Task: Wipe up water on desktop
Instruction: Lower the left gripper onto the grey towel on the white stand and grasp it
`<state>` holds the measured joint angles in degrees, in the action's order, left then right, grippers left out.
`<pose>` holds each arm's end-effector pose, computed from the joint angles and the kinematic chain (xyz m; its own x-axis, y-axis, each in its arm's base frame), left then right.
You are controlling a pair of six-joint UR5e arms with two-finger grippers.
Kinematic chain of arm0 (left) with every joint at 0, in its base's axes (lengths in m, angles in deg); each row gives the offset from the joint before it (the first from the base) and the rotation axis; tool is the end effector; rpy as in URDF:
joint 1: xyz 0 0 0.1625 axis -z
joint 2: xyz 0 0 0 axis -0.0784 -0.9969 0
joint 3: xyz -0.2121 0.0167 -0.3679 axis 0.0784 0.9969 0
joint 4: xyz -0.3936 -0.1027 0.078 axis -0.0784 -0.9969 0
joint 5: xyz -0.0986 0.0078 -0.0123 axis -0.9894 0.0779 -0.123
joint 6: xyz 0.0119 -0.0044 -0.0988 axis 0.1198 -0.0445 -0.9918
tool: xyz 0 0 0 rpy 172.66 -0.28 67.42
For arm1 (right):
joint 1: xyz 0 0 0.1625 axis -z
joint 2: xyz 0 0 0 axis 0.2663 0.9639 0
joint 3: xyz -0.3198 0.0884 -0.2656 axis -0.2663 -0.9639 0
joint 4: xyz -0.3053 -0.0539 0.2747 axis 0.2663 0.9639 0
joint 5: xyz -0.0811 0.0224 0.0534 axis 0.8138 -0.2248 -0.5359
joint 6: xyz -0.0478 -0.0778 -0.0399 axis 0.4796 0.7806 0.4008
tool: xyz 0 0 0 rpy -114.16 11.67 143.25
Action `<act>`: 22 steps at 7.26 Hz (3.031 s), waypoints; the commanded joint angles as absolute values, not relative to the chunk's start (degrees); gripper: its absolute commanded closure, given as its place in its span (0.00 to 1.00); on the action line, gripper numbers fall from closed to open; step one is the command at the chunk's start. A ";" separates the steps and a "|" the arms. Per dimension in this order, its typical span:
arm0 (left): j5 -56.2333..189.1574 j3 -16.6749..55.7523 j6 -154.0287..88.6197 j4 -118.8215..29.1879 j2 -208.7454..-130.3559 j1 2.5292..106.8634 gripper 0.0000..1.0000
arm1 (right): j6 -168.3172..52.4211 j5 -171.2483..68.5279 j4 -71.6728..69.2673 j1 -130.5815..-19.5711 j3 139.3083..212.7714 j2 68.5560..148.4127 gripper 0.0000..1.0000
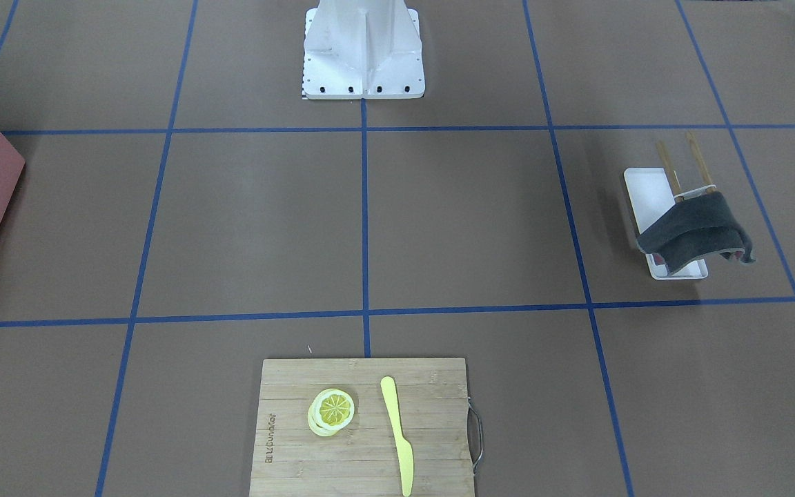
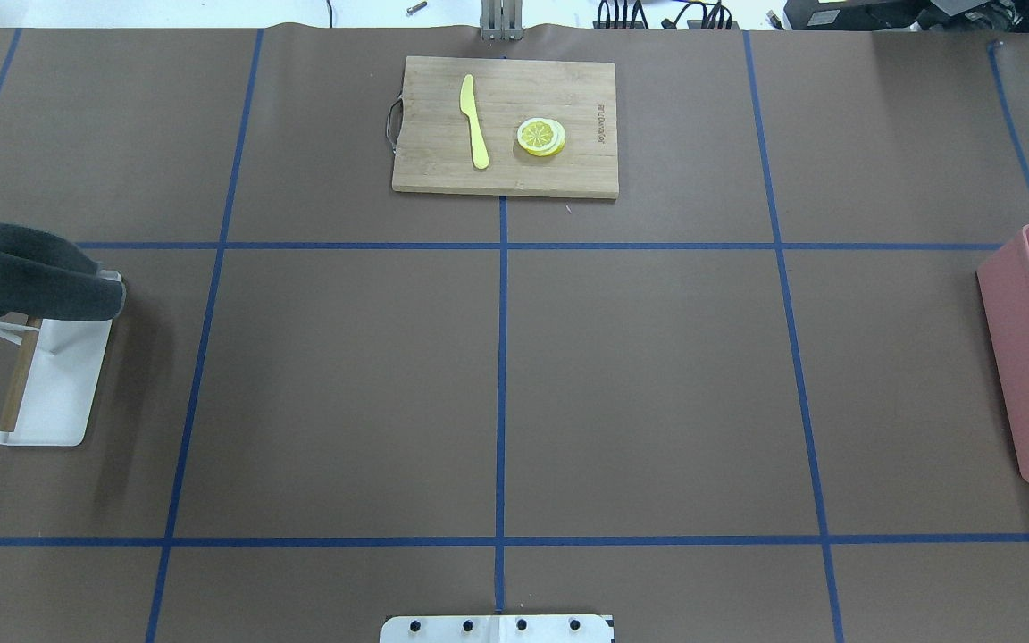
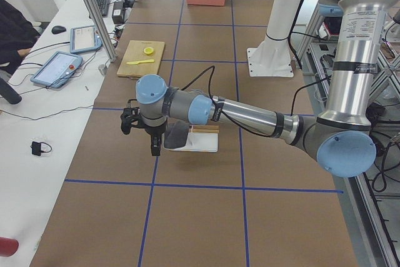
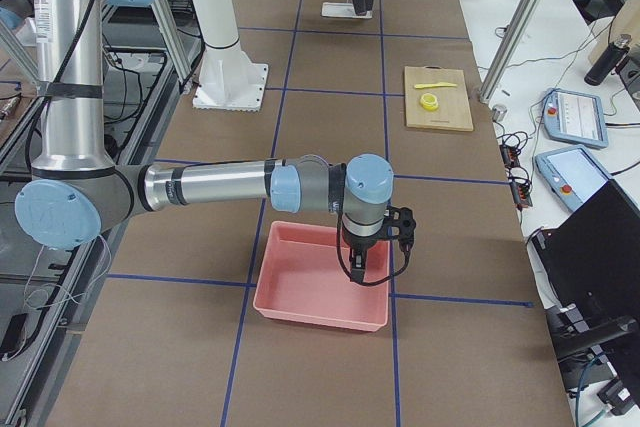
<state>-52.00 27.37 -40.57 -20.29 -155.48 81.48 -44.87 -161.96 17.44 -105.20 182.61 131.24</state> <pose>-0.0192 -0.5371 0.5224 0.6043 -0.1313 -0.7859 0.1783 0.9836 -0.0272 0.0624 -0.4722 0.6093 0.7228 0.0383 0.6900 -0.0390 0.9991 -0.0146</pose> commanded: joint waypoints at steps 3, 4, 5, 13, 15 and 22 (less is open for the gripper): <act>-53.33 20.10 -65.35 -42.75 -155.14 70.65 0.02 | -45.31 -162.28 17.24 -104.92 182.27 131.58 0.00; -53.25 18.41 -65.43 -44.62 -155.23 70.04 0.02 | -45.31 -162.28 17.24 -104.92 182.27 131.58 0.00; -53.33 18.48 -65.43 -44.73 -155.23 69.42 0.03 | -45.31 -162.37 17.32 -104.92 182.27 131.58 0.00; -53.42 18.83 -64.73 -44.64 -155.14 67.13 1.00 | -45.31 -162.55 17.32 -104.92 182.19 131.49 0.00; -53.42 18.83 -64.64 -45.95 -154.71 67.13 1.00 | -45.31 -162.55 17.32 -104.92 182.19 131.40 0.00; -55.88 19.36 -65.52 -47.01 -153.56 67.22 0.35 | -45.40 -162.64 17.32 -104.92 182.19 131.23 0.00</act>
<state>-55.78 19.23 -65.41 -47.05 -153.56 67.22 -45.40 -162.63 17.39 -104.92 182.19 131.23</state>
